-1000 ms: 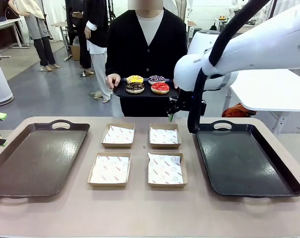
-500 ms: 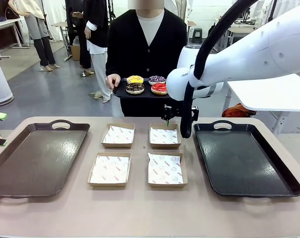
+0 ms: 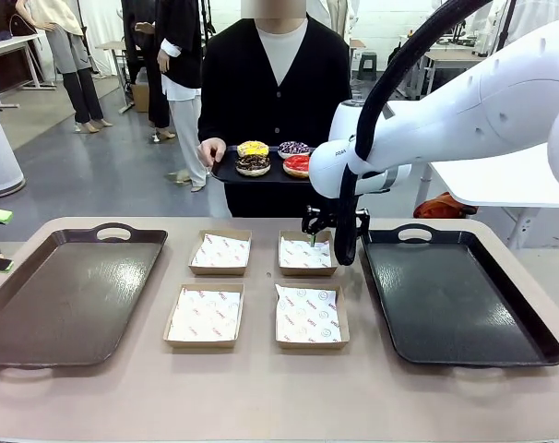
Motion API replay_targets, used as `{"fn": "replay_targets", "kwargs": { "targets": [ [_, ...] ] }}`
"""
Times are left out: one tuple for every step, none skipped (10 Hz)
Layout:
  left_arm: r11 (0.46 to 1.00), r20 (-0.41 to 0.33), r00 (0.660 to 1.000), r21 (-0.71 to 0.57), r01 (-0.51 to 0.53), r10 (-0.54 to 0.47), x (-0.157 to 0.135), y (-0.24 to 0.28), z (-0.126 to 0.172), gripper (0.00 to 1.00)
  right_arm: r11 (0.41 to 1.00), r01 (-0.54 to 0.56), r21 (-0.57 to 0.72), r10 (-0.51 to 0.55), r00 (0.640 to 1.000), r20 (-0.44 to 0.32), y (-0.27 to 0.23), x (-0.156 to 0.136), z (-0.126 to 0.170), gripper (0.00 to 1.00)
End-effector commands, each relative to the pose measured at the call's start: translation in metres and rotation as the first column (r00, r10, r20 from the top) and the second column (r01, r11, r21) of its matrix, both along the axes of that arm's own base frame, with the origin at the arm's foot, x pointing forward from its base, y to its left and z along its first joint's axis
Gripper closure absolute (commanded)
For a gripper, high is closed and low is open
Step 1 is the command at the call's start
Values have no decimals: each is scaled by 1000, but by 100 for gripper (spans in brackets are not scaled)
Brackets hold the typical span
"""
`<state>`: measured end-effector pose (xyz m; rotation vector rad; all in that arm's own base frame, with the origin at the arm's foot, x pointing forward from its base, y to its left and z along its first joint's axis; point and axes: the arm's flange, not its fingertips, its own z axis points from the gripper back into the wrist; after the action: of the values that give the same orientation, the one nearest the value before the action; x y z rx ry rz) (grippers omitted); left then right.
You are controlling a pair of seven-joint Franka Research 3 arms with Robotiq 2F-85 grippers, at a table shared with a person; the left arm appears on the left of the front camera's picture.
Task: Individually package the donuts and arrange them on the tray.
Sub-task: Pick up one Paper togo box.
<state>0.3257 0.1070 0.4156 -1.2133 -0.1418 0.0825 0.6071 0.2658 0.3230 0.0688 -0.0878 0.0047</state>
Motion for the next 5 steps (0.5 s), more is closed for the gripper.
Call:
{"fn": "replay_targets", "kwargs": {
  "targets": [
    [1000,3,1000,-7,3,-3,0,0,1,0,1000,-5,23,5,1000,11,0,2,3,60],
    [1000,3,1000,-7,3,-3,0,0,1,0,1000,-2,27,2,1000,9,-2,1,5,67],
    [1000,3,1000,-7,3,-3,0,0,1,0,1000,-1,29,1,1000,6,-3,2,5,100],
    [1000,3,1000,-7,3,-3,0,0,1,0,1000,-2,28,2,1000,1,-3,2,5,100],
    [1000,3,1000,-7,3,-3,0,0,1,0,1000,-3,29,4,1000,-9,-3,2,5,100]
  ]
}}
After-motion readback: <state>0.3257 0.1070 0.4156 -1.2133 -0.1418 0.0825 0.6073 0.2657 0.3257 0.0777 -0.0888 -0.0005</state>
